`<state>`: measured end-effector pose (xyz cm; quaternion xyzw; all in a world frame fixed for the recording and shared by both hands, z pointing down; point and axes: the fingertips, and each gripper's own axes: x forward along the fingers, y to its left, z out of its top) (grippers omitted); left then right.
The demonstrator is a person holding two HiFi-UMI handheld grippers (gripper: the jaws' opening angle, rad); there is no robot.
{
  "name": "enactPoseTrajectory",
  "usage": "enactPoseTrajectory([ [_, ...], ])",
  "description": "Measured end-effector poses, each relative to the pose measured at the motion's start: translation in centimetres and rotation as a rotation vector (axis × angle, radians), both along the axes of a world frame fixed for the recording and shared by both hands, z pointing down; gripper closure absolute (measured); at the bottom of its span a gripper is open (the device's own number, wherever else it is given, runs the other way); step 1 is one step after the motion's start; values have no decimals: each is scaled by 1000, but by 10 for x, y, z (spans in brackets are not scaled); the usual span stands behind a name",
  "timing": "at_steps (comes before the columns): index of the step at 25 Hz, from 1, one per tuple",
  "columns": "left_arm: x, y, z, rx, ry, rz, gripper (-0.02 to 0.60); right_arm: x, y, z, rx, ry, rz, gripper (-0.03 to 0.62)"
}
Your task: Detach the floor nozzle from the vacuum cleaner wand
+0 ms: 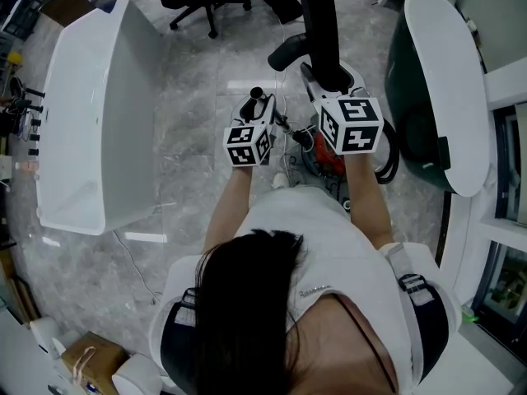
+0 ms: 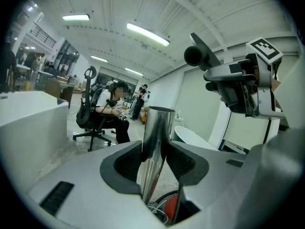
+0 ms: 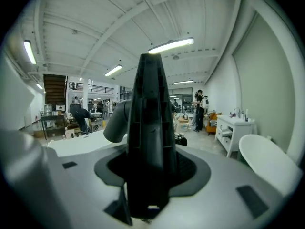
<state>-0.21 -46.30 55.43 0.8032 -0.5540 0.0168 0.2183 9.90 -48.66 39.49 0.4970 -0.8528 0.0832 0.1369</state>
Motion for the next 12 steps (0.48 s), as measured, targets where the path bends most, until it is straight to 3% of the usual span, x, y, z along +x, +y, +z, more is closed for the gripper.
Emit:
enactPoseTrajectory([
  [12,-5,-6,0,-15,28,-15,423,0,3,25,-125,-133,34,370],
])
